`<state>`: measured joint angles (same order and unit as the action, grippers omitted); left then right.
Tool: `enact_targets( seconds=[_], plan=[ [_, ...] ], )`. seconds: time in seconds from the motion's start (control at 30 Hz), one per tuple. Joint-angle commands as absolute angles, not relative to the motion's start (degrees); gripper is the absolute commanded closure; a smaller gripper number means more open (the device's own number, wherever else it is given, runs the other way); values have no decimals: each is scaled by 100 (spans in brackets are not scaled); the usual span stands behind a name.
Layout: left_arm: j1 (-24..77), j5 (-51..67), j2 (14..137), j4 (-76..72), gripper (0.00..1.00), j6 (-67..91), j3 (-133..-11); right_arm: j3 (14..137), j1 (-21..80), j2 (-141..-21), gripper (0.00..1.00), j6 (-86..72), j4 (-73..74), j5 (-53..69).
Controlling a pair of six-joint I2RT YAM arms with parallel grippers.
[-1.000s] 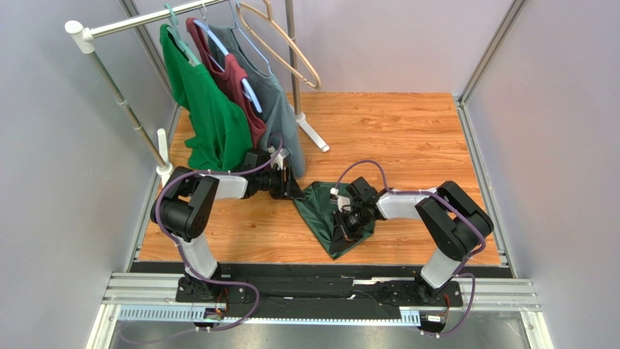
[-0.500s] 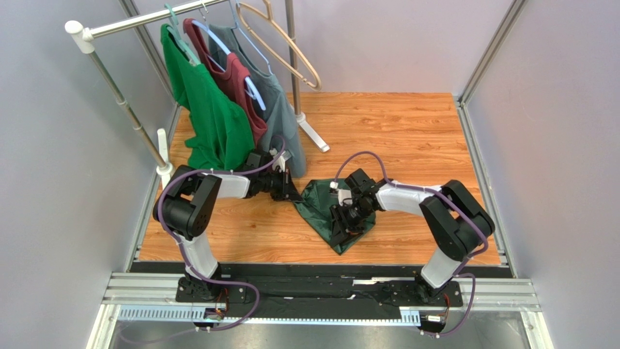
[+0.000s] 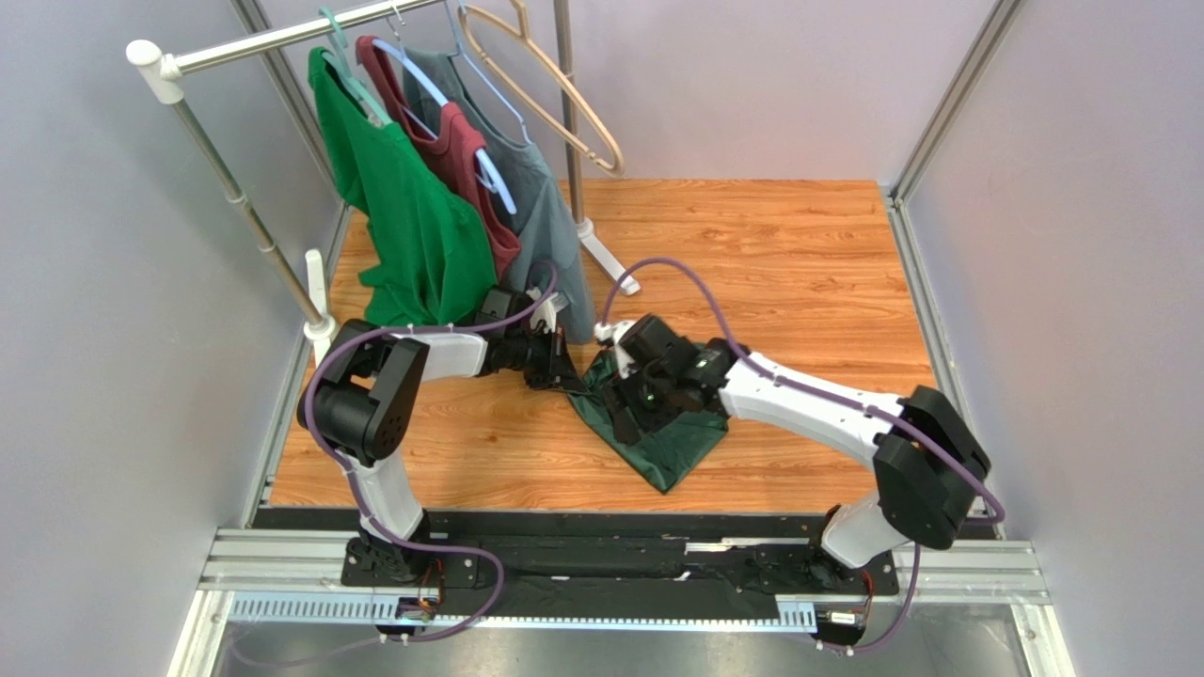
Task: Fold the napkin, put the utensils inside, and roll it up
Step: Roll the napkin with the utensil
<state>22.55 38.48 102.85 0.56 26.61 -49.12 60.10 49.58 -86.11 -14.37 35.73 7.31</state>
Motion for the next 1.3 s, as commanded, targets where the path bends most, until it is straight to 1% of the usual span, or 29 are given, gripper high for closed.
enact_targets(
  seconds=[0.0, 0.07, 0.3, 0.43, 0.57, 0.67, 0.7, 0.77, 0.8, 0.87, 0.9, 0.93, 0.97, 1.0, 1.1, 1.27],
  plan=[
    [2294, 3779, 10213, 308, 100, 2505, -5062, 6135, 5606, -9174, 35, -1371, 3358, -772],
    [2294, 3779, 10213, 334, 100, 2496, -5080, 6056, 5739, -9281, 35, -1380, 3253, -1019],
    [2294, 3770, 10230, 387, 100, 2479, -5106, 5714, 5985, -9360, 35, -1538, 3068, -993],
    [2294, 3753, 10248, 395, 100, 2487, -5106, 5520, 5994, -9352, 37, -1661, 3015, -766],
    [2294, 3735, 10222, 396, 100, 2487, -5106, 5388, 6038, -9317, 43, -1854, 2980, -572],
    [2294, 3727, 10204, 387, 100, 2514, -5089, 5300, 6038, -9316, 54, -1968, 2927, -440],
    [2294, 3709, 10187, 369, 100, 2522, -5089, 5282, 6038, -9325, 62, -1986, 2909, -405],
    [2294, 3735, 10143, 290, 100, 2557, -5063, 5212, 6038, -9334, 69, -2021, 2848, -308],
    [2294, 3735, 10108, 273, 100, 2575, -5028, 5177, 6029, -9369, 76, -2013, 2822, -264],
    [2285, 3631, 9933, 176, 93, 2645, -4975, 5081, 5968, -9378, 84, -2004, 2699, -80],
    [2285, 3578, 9845, 150, 72, 2672, -4905, 5037, 5924, -9378, 89, -1995, 2629, 112],
    [2276, 3516, 9757, 97, 61, 2741, -4869, 4993, 5889, -9343, 90, -1986, 2567, 340],
    [2242, 3429, 9573, 71, 54, 2786, -4834, 4870, 5776, -9308, 90, -1978, 2401, 482],
    [2224, 3376, 9476, 53, 44, 2821, -4756, 4817, 5705, -9290, 91, -1969, 2312, 631],
    [2188, 3182, 9106, 35, 37, 2883, -4650, 4606, 5476, -9176, 91, -1864, 2022, 1159],
    [2188, 3146, 8596, -141, 36, 2769, -4377, 4369, 5064, -9202, 92, -1767, 1565, 2170]
  ],
)
